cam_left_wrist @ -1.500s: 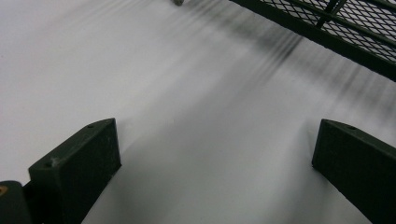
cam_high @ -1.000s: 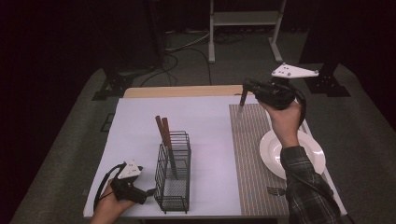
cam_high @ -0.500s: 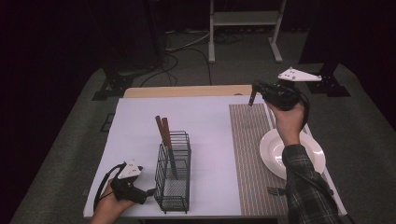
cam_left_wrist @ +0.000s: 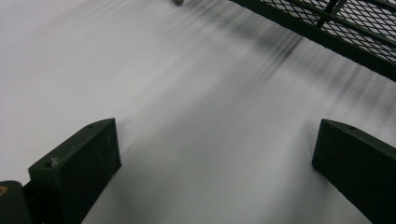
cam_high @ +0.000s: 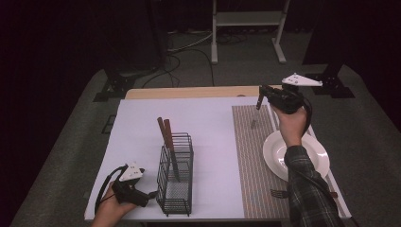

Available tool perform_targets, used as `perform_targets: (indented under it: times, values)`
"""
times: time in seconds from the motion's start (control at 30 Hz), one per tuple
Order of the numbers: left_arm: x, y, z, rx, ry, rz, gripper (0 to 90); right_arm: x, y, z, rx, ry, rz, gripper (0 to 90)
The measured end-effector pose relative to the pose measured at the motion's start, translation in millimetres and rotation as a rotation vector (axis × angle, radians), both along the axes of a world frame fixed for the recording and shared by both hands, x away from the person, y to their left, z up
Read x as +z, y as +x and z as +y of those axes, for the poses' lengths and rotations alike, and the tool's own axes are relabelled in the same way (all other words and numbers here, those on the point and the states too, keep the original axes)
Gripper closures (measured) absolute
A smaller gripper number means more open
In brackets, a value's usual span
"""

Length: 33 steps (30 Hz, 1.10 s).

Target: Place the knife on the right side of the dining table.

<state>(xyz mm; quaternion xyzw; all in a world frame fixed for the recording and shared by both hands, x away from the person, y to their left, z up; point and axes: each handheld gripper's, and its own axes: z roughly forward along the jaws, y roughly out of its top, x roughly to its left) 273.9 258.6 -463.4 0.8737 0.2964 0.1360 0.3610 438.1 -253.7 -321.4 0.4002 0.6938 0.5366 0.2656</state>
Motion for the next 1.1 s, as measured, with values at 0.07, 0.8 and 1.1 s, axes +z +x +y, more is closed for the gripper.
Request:
perform_targets:
  times: [0.07, 0.8, 1.1]
  values:
    - [0.0, 0.0, 0.0, 0.000, 0.000, 0.000, 0.0, -1.7, 0.8, -1.2, -0.005, 0.005, 0.004, 80.0]
    - [0.0, 0.0, 0.0, 0.000, 0.000, 0.000, 0.0, -8.6, 3.3, -10.0, -0.033, 0.029, 0.030, 78.1]
    - [0.0, 0.1, 0.0, 0.000, -0.001, 0.001, 0.0, -11.4, 1.8, -25.6, -0.070, 0.038, 0.043, 75.3]
